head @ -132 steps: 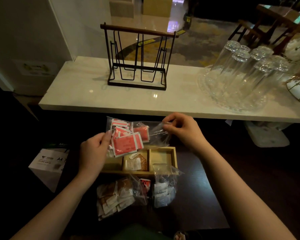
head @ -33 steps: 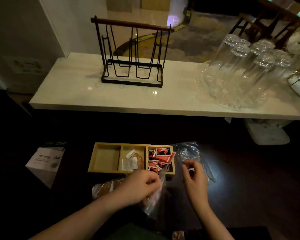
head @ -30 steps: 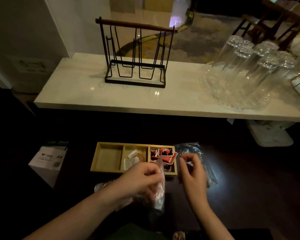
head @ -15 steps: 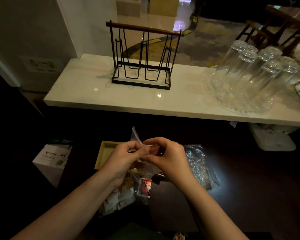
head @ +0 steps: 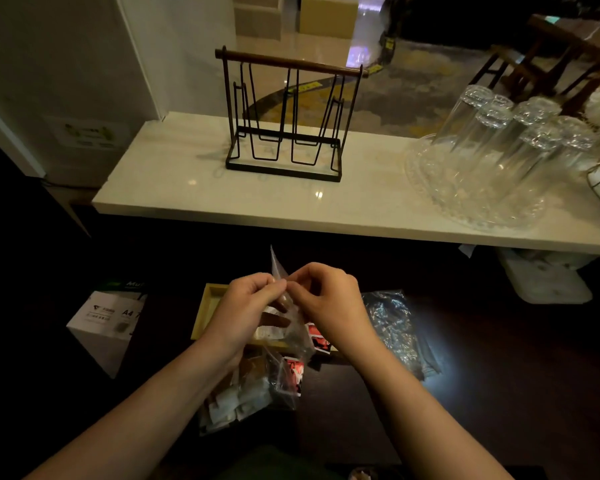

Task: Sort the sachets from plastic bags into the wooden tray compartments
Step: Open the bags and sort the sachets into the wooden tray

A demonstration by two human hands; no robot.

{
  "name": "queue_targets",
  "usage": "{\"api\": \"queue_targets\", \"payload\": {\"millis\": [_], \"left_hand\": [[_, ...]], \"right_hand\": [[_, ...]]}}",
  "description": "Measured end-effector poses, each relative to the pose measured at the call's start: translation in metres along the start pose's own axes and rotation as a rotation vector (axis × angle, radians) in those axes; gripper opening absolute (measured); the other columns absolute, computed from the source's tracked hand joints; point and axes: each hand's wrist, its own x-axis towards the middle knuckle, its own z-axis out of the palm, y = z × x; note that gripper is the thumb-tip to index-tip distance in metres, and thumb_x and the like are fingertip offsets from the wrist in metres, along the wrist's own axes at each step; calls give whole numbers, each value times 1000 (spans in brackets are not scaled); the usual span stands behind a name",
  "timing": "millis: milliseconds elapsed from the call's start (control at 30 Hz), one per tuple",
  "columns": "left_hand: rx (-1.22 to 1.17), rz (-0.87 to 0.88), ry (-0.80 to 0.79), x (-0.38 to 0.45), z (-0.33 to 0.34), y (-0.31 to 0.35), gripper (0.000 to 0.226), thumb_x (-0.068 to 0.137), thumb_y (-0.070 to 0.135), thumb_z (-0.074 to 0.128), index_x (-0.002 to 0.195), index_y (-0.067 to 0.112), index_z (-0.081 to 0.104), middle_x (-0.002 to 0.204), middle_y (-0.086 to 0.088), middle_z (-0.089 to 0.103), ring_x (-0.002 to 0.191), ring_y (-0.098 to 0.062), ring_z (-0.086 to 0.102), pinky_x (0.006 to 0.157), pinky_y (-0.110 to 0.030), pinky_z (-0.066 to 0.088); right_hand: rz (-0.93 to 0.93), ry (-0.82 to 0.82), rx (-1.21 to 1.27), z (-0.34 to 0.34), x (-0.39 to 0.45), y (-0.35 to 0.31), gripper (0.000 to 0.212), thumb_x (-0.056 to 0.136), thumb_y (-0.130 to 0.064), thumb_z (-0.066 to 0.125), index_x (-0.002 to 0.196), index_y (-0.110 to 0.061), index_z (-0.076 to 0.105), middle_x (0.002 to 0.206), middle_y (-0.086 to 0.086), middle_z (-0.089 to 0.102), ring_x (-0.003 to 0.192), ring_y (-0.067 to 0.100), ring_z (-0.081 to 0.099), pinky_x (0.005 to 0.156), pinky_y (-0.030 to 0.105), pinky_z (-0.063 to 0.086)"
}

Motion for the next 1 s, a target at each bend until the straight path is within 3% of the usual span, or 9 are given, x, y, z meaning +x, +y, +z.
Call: {"api": "queue_targets", "payload": {"millis": [233,333,400,500,567,633,833,933,1000], "left_hand": [[642,271,274,12,-24,-2,27,79,5,62,54,7,51,71,-8,53,68,-23,55,62,-32,44],[613,308,289,13,-15,0,24,79,5,62,57,6,54,77,-4,54,71,-19,56,63,-32,48],[550,309,275,18,-12,1,20,81,8,63,62,4,60,81,-6,56,74,-23,59,66,-44,53],[530,337,233,20,-9,4,17,84,8,61,69,0,64,83,-8,58,77,-21,59,66,-36,50],[542,356,188,16,-9,5,20,86,10,60,68,2,64,84,-6,59,78,-15,58,65,-21,46],[489,341,114,13,-14,3,23,89,18,57,70,9,64,83,-4,62,80,-16,60,69,-24,48],[119,-79,279,18,-35,-45,24,98,30,40,106,15,57,108,-6,60,102,-27,59,75,-34,46],[-138,-432,109,13,-36,-71,47,96,50,30,121,19,54,114,-9,64,100,-30,63,75,-42,51],[-319,-458,34,12,-37,-73,50,96,52,26,111,21,62,104,-11,70,91,-33,65,72,-43,50]], "right_hand": [[98,251,-331,-40,10,21,6,82,-16,60,80,-21,59,75,-7,62,71,12,60,59,25,42],[-154,258,-412,-34,2,10,19,82,-13,55,99,-18,62,96,-2,58,88,17,59,70,31,49],[-338,92,-311,-26,-5,-4,31,80,-16,54,110,-18,57,104,-2,55,94,15,57,77,32,52],[-366,-150,-325,-10,-9,-13,47,82,-25,58,126,-23,44,116,-1,54,99,19,60,80,39,53],[-343,-117,-380,1,-3,-10,45,85,-29,60,126,-24,41,115,2,59,98,24,63,77,44,54],[-309,-53,-359,4,6,-9,33,89,-26,58,119,-22,46,106,4,66,93,26,65,73,46,55],[-360,-8,-227,3,23,-19,12,91,-22,58,101,-17,59,92,1,69,82,18,65,71,40,56],[-400,-54,-42,2,27,-31,12,89,-18,62,99,-12,59,84,-5,65,71,7,62,67,32,56],[-385,-37,49,0,31,-34,9,90,-14,62,96,-8,58,74,-11,59,62,1,59,60,20,52]]}}
